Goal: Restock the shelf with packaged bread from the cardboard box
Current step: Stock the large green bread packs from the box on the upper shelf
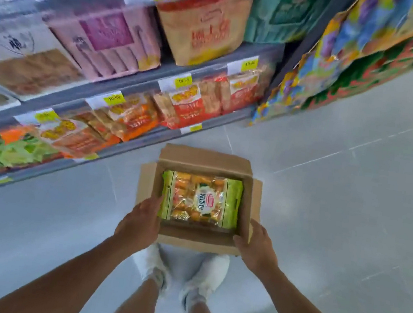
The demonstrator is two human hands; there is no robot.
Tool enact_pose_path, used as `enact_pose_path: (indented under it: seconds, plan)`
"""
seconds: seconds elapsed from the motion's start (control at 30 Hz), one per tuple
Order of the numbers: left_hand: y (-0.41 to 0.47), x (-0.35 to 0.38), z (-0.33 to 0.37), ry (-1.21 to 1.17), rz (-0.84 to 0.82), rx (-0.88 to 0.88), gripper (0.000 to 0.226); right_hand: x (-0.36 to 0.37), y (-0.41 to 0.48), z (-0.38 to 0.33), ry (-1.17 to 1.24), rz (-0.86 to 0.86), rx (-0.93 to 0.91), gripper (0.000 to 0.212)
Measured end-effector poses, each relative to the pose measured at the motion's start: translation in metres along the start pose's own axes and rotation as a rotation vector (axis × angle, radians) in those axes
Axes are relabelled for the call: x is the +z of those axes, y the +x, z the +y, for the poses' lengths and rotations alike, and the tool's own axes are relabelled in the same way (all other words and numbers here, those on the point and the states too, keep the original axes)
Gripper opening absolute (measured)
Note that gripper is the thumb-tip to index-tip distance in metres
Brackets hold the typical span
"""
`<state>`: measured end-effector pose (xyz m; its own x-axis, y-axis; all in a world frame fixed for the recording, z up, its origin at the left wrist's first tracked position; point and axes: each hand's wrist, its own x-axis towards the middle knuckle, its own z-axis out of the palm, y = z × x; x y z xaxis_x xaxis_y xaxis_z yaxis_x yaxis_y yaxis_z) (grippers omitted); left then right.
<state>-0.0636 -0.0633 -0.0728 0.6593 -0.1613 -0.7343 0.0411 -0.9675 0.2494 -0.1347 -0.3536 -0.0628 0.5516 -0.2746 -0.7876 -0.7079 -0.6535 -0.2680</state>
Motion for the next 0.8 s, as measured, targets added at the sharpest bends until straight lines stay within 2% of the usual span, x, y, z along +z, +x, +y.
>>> enact_pose_path:
  seconds: [0.13, 0.23, 0.4, 0.47, 0.67, 0.77, 0.8]
  plan:
    - [0.054, 0.050, -0.011, -0.120, -0.077, -0.094, 0.059, 0.055, 0.071, 0.038, 0.107, -0.060, 0.076, 0.065]
    - [0.101, 0.082, -0.017, -0.223, -0.099, -0.166, 0.059, 0.080, 0.107, 0.036, 0.172, -0.072, 0.110, 0.054]
    - [0.168, 0.116, -0.014, -0.417, -0.061, -0.236, 0.021, 0.111, 0.166, 0.037, 0.253, -0.059, 0.153, 0.037]
    - [0.193, 0.130, -0.017, -0.520, -0.056, -0.296, 0.026, 0.123, 0.192, 0.039, 0.287, -0.059, 0.171, 0.033]
    - [0.257, 0.169, -0.043, -0.732, -0.022, -0.498, 0.046, 0.167, 0.270, 0.055, 0.391, 0.022, 0.292, 0.056]
    - [0.277, 0.185, -0.050, -0.856, -0.076, -0.568, 0.032, 0.183, 0.292, 0.057, 0.473, 0.032, 0.362, 0.061]
    - [0.280, 0.188, -0.051, -0.883, -0.098, -0.579, 0.039, 0.185, 0.294, 0.055, 0.507, 0.038, 0.378, 0.059]
